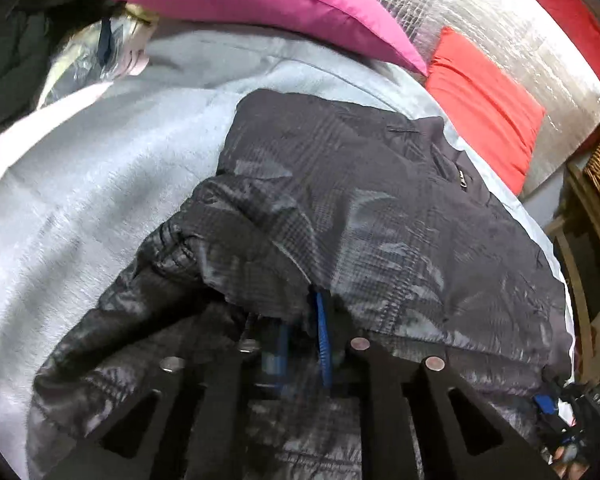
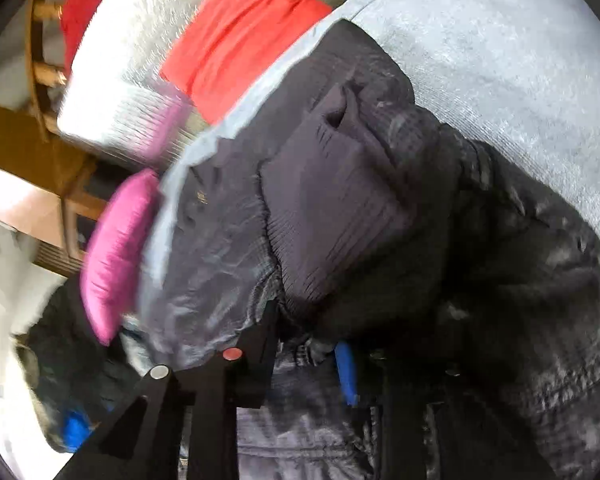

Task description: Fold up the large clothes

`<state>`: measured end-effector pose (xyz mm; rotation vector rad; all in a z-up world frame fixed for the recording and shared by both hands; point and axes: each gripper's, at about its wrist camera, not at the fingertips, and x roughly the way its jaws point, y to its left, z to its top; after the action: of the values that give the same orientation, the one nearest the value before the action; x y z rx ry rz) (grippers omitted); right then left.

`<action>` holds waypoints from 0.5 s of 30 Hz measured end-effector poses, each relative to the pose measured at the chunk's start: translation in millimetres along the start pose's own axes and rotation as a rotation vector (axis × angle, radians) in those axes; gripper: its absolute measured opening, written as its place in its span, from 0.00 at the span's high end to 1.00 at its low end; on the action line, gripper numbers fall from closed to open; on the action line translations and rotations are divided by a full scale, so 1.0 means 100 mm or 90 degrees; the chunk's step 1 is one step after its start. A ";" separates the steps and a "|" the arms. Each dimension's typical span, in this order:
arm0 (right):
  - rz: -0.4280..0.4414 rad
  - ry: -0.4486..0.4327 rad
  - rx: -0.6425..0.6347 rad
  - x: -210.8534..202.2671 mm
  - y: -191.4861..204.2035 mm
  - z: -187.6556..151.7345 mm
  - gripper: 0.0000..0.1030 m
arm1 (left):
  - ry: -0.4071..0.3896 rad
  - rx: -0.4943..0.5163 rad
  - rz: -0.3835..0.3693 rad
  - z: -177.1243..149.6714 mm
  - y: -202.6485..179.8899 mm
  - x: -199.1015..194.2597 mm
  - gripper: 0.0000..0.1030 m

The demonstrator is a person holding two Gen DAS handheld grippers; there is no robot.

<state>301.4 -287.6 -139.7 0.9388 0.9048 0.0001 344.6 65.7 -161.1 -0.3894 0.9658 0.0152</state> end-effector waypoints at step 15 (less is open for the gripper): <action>0.064 -0.026 -0.173 -0.47 0.77 0.01 0.31 | -0.119 0.116 -0.011 0.00 -0.54 -0.51 0.31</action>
<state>299.7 -258.1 -54.6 0.7269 0.7963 0.1850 324.9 23.6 -103.3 -0.2244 0.7717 -0.0512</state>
